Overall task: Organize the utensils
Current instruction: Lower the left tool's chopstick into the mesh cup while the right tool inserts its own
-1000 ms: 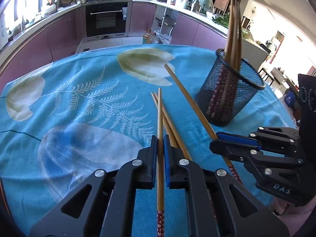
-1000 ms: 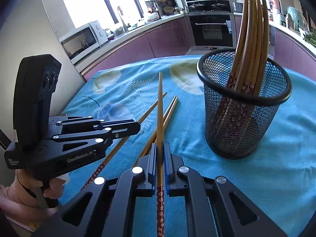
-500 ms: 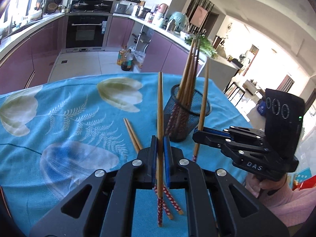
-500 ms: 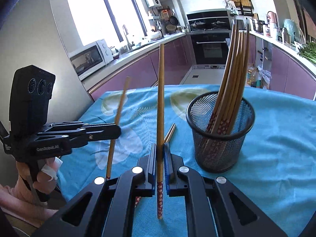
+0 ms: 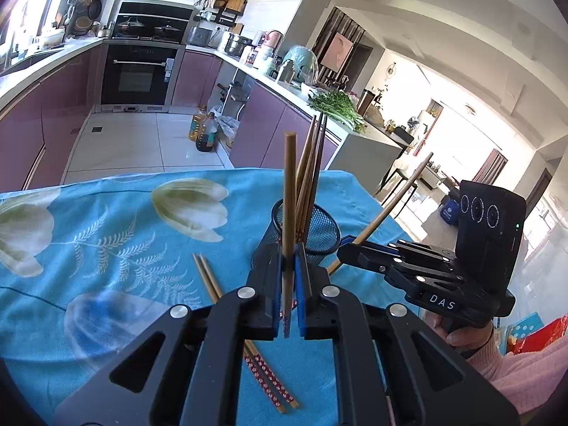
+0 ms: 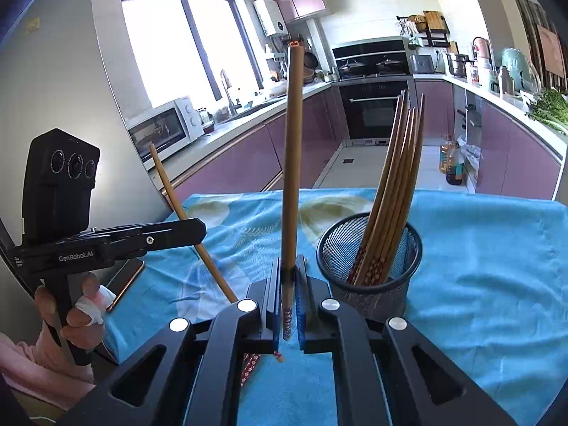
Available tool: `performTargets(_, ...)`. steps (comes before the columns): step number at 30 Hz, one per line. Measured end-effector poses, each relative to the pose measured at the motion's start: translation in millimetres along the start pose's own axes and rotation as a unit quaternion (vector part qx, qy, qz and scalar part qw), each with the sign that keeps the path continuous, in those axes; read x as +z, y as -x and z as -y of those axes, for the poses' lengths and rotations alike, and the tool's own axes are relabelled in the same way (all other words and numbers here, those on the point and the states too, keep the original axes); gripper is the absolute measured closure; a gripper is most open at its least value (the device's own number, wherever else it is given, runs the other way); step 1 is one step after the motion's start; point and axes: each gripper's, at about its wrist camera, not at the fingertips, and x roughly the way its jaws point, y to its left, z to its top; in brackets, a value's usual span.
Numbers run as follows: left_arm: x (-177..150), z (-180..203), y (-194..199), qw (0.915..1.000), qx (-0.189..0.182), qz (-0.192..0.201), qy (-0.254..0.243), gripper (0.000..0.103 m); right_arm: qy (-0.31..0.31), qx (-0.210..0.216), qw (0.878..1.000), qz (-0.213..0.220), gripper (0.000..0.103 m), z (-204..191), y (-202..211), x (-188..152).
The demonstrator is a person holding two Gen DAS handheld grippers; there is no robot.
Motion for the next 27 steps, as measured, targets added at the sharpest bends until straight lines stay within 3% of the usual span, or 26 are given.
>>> performTargets(27,62,36,18,0.9968,-0.015,0.066,-0.044,0.096,0.038,-0.047,0.995,0.077,0.097,12,44,51)
